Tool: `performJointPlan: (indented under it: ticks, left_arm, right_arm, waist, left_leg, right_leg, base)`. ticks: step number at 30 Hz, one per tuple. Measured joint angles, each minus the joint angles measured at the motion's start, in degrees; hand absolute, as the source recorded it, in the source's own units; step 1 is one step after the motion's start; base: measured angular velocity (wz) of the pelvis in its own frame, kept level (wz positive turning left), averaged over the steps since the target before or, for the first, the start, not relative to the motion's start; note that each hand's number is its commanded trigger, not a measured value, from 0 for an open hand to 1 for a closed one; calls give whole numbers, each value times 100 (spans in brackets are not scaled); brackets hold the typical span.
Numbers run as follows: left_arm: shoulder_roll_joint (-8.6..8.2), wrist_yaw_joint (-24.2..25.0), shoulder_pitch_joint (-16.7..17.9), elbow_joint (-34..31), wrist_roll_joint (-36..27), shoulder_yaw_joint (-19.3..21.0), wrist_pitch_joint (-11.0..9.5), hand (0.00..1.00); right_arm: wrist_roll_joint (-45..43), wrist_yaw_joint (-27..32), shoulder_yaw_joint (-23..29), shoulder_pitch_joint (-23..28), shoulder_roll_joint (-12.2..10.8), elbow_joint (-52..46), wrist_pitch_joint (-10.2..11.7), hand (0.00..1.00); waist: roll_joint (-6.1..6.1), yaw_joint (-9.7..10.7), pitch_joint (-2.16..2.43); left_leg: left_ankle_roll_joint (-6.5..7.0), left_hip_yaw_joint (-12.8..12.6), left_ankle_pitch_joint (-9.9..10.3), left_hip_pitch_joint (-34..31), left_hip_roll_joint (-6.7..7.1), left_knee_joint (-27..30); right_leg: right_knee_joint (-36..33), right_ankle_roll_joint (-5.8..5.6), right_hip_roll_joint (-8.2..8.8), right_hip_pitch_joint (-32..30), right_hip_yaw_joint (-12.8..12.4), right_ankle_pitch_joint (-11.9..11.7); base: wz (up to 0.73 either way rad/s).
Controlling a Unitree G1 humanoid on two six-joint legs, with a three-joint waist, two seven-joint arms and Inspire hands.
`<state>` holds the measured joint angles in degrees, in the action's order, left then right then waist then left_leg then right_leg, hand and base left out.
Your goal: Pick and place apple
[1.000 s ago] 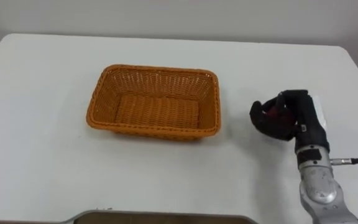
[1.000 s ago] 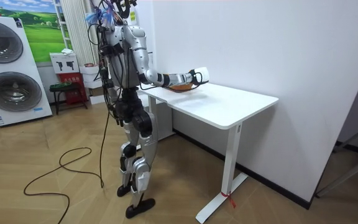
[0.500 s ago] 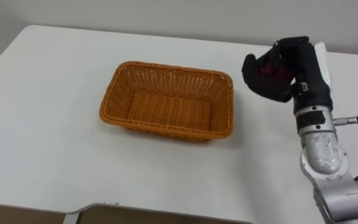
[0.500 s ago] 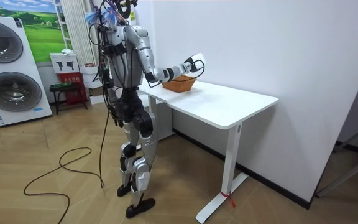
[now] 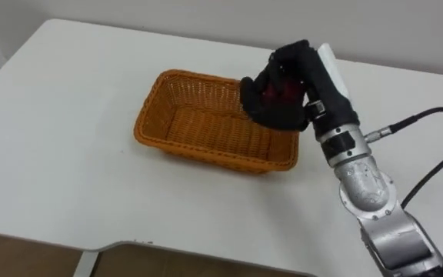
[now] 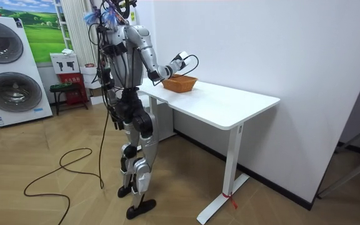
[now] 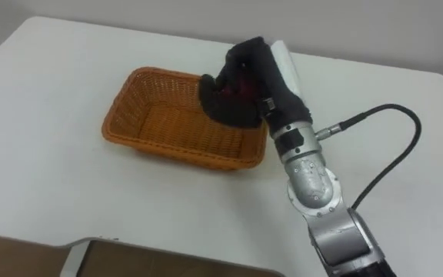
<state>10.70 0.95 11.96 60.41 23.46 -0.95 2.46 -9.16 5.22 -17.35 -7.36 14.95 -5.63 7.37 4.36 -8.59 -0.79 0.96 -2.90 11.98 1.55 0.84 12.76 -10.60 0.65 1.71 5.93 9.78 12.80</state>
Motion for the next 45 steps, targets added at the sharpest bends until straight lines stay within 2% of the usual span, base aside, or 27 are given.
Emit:
performJointPlan:
  ticks: [7, 13, 21, 26, 29, 32, 35, 36, 40, 41, 43, 45]
  left_arm:
    - [6, -12, 2, -1, -16, -47, -3, 0]
    - [8, 107, 0, -3, -10, -53, -3, 0]
    - [6, 58, 9, 27, -1, -165, -2, 0]
    - [8, -39, 16, 23, 0, -160, -2, 0]
    - [8, -79, 61, 27, 1, -145, -2, 0]
    - [5, -195, 155, 28, -14, -95, -24, 0]
    - [-6, -204, 288, 28, -13, 235, -45, 0]
    - [-10, -216, 361, 26, -12, 388, -47, 0]
    - [-17, -359, 639, 20, -10, 804, -79, 0]
    - [-17, -392, 680, 24, -15, 809, -82, 0]
    - [-25, -467, 786, 24, -25, 890, -82, 0]
    - [-26, -539, 793, 22, -22, 932, -82, 0]
  right_arm:
    - [10, -175, -331, -1, 32, -24, 0, 0]
    - [7, -364, -357, 27, 81, -23, 0, 0]
    - [5, -334, -356, 205, 80, -20, 0, 0]
    - [38, -195, -227, 208, 97, -19, 1, 0]
    - [37, 29, 187, 312, 97, -16, 11, 0]
    - [224, 377, 686, 469, 95, -44, 11, 0]
    - [413, 853, 1386, 580, 99, -206, 53, 0]
    - [472, 1088, 1718, 645, 102, -207, 139, 0]
    - [531, 2020, 2869, 914, 107, -179, 148, 0]
    - [582, 2170, 2992, 946, 107, -163, 157, 0]
    - [880, 2690, 3436, 1061, 121, 176, 346, 0]
    - [1144, 3063, 3828, 1145, 152, 604, 360, 0]
  waist:
    - [-86, -18, 48]
    - [-91, 30, 49]
    - [-86, 49, 53]
    - [-69, 163, 56]
    - [-56, 219, 50]
    - [-27, 321, 70]
    - [-27, 506, 70]
    - [-39, 532, 79]
    - [-60, 743, 91]
    - [-68, 779, 85]
    - [-82, 973, 100]
    - [-87, 1050, 97]
  left_leg:
    - [0, -3, 0, 4, -2, 0]
    - [0, -17, 0, 2, -6, 9]
    - [0, -20, 0, 8, -6, 1]
    - [0, 15, 0, 34, 6, 1]
    - [0, 34, 0, 115, 9, -6]
    - [0, 25, 0, 115, 3, -4]
    - [0, 19, 1, 101, 2, 2]
    - [0, 12, 1, 114, 2, 0]
    - [0, -12, 1, 166, -1, -8]
    - [0, -12, 1, 176, 0, -7]
    - [-1, -30, 1, 216, -9, -3]
    - [-1, -36, 2, 218, -10, -3]
  right_leg:
    - [-1, 1, 0, 15, 15, 0]
    - [-12, 6, -1, 14, 15, -4]
    - [-12, 6, -3, 10, 5, -4]
    - [9, 6, 6, 63, 49, -4]
    - [11, 5, 9, 144, 44, -5]
    - [11, 5, 2, 146, 49, -5]
    - [9, 5, 4, 136, 62, -5]
    - [6, 4, 9, 141, 67, -5]
    - [3, 2, 8, 175, 53, -6]
    - [3, 2, 8, 186, 51, -6]
    - [4, 2, 5, 183, 40, -6]
    - [-2, 2, -4, 179, 2, -6]
  base:
    - [0]
    - [0]
    - [0]
    - [5]
    - [3]
    - [-1]
    - [0]
    - [-6]
    - [-2]
    - [-5]
    - [0]
    - [-4]
